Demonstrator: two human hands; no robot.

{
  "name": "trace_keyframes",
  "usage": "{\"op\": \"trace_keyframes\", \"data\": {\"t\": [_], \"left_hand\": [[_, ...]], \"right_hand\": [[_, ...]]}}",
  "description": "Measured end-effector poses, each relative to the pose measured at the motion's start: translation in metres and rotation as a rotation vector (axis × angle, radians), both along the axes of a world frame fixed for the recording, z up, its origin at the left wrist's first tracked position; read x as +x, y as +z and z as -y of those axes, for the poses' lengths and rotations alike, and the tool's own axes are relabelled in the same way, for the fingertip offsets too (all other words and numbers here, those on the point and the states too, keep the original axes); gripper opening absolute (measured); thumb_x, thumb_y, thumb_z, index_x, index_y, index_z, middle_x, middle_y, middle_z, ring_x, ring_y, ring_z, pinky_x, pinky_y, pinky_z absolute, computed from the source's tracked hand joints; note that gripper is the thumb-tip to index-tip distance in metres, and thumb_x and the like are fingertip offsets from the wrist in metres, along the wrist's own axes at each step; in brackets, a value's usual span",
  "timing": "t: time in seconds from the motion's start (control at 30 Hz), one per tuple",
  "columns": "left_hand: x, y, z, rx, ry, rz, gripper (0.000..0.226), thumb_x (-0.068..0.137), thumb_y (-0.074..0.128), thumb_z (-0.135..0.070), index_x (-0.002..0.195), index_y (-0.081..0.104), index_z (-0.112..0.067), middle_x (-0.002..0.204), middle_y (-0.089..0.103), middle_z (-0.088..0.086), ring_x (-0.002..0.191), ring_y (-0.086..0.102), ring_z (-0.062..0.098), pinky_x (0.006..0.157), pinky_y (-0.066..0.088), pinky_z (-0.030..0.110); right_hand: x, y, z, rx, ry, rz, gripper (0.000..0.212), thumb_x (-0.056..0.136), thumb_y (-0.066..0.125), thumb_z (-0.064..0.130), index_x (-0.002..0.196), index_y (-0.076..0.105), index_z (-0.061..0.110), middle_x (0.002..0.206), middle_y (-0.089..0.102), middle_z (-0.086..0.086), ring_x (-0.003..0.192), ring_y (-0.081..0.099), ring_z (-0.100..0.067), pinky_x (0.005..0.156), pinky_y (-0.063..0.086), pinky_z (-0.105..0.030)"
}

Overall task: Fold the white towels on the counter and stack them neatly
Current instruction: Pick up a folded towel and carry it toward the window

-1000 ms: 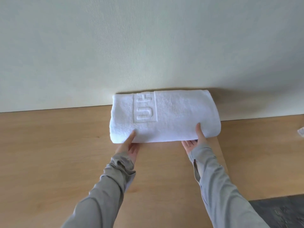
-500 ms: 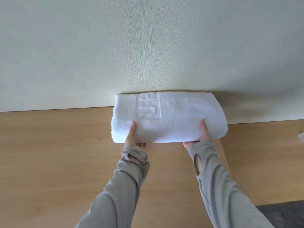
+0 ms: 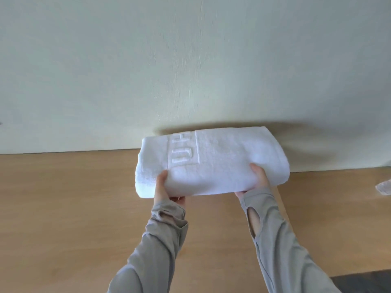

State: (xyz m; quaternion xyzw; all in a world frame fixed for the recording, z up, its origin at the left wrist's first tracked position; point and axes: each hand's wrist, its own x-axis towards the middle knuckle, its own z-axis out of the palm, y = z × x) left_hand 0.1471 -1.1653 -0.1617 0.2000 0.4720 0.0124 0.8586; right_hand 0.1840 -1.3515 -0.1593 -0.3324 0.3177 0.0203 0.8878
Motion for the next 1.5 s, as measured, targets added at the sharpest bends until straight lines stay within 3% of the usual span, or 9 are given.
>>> {"op": "trace_keyframes", "data": {"t": [0.1, 0.43, 0.63, 0.83, 1.0, 1.1, 1.23, 1.43, 1.5], "left_hand": [[-0.007, 0.023, -0.013, 0.024, 0.015, 0.042, 0.043, 0.064, 0.080, -0.031, 0.098, 0.062, -0.013, 0.101, 0.069, 0.008, 0.093, 0.067, 0.026, 0.087, 0.054, 0.040], [-0.048, 0.118, -0.085, 0.137, 0.182, 0.195, 0.039, 0.065, 0.079, -0.029, 0.097, 0.063, -0.013, 0.102, 0.070, 0.007, 0.093, 0.068, 0.026, 0.089, 0.054, 0.042], [-0.097, 0.169, -0.146, 0.215, 0.332, 0.240, 0.038, 0.069, 0.076, -0.029, 0.101, 0.061, -0.013, 0.105, 0.068, 0.006, 0.096, 0.066, 0.024, 0.091, 0.053, 0.041], [-0.153, 0.209, -0.211, 0.223, 0.524, 0.260, 0.049, 0.070, 0.076, -0.031, 0.111, 0.053, -0.015, 0.110, 0.065, 0.006, 0.100, 0.064, 0.024, 0.092, 0.052, 0.041], [-0.210, 0.233, -0.266, 0.222, 0.650, 0.290, 0.041, 0.068, 0.077, -0.032, 0.099, 0.054, -0.016, 0.107, 0.065, 0.006, 0.095, 0.064, 0.024, 0.087, 0.053, 0.040], [-0.247, 0.245, -0.303, 0.231, 0.719, 0.296, 0.038, 0.068, 0.077, -0.033, 0.090, 0.051, -0.016, 0.102, 0.063, 0.006, 0.091, 0.064, 0.024, 0.080, 0.054, 0.039], [-0.300, 0.261, -0.356, 0.237, 0.762, 0.299, 0.041, 0.066, 0.078, -0.034, 0.088, 0.048, -0.017, 0.101, 0.062, 0.007, 0.089, 0.063, 0.026, 0.080, 0.054, 0.042], [-0.377, 0.286, -0.439, 0.269, 0.799, 0.316, 0.051, 0.065, 0.079, -0.035, 0.101, 0.049, -0.015, 0.102, 0.061, 0.008, 0.091, 0.062, 0.027, 0.083, 0.054, 0.043], [-0.399, 0.294, -0.464, 0.285, 0.817, 0.331, 0.047, 0.064, 0.079, -0.034, 0.095, 0.050, -0.015, 0.106, 0.062, 0.008, 0.095, 0.063, 0.028, 0.087, 0.053, 0.044]], "right_hand": [[-0.005, 0.022, -0.010, 0.027, 0.020, 0.008, 0.003, 0.079, 0.066, 0.019, 0.082, 0.068, 0.017, 0.075, 0.074, -0.002, 0.077, 0.071, -0.025, 0.082, 0.054, -0.047], [-0.017, 0.105, -0.089, 0.079, 0.160, 0.062, 0.050, 0.053, 0.081, 0.022, 0.098, 0.061, 0.014, 0.078, 0.074, -0.006, 0.076, 0.072, -0.028, 0.076, 0.056, -0.049], [-0.036, 0.150, -0.163, 0.077, 0.346, 0.067, 0.035, 0.066, 0.077, 0.023, 0.093, 0.056, 0.014, 0.088, 0.069, -0.008, 0.064, 0.071, -0.025, 0.053, 0.056, -0.037], [-0.066, 0.198, -0.249, 0.074, 0.558, 0.127, 0.024, 0.073, 0.071, 0.025, 0.090, 0.057, 0.017, 0.088, 0.067, -0.007, 0.078, 0.066, -0.027, 0.060, 0.055, -0.040], [-0.102, 0.230, -0.322, 0.051, 0.732, 0.174, 0.013, 0.079, 0.064, 0.028, 0.084, 0.056, 0.019, 0.076, 0.063, -0.002, 0.067, 0.060, -0.021, 0.041, 0.049, -0.027], [-0.133, 0.242, -0.370, 0.077, 0.787, 0.215, 0.011, 0.080, 0.064, 0.028, 0.083, 0.058, 0.019, 0.070, 0.066, -0.001, 0.067, 0.062, -0.022, 0.045, 0.051, -0.028], [-0.179, 0.257, -0.430, 0.092, 0.845, 0.235, 0.015, 0.077, 0.066, 0.028, 0.085, 0.058, 0.019, 0.084, 0.065, -0.007, 0.077, 0.062, -0.028, 0.068, 0.052, -0.041], [-0.251, 0.279, -0.523, 0.112, 0.882, 0.245, 0.016, 0.076, 0.067, 0.028, 0.085, 0.055, 0.022, 0.084, 0.063, -0.005, 0.075, 0.061, -0.027, 0.061, 0.051, -0.038], [-0.270, 0.286, -0.551, 0.106, 0.897, 0.239, 0.022, 0.074, 0.069, 0.029, 0.087, 0.053, 0.022, 0.086, 0.062, -0.005, 0.075, 0.061, -0.026, 0.062, 0.050, -0.037]]}}
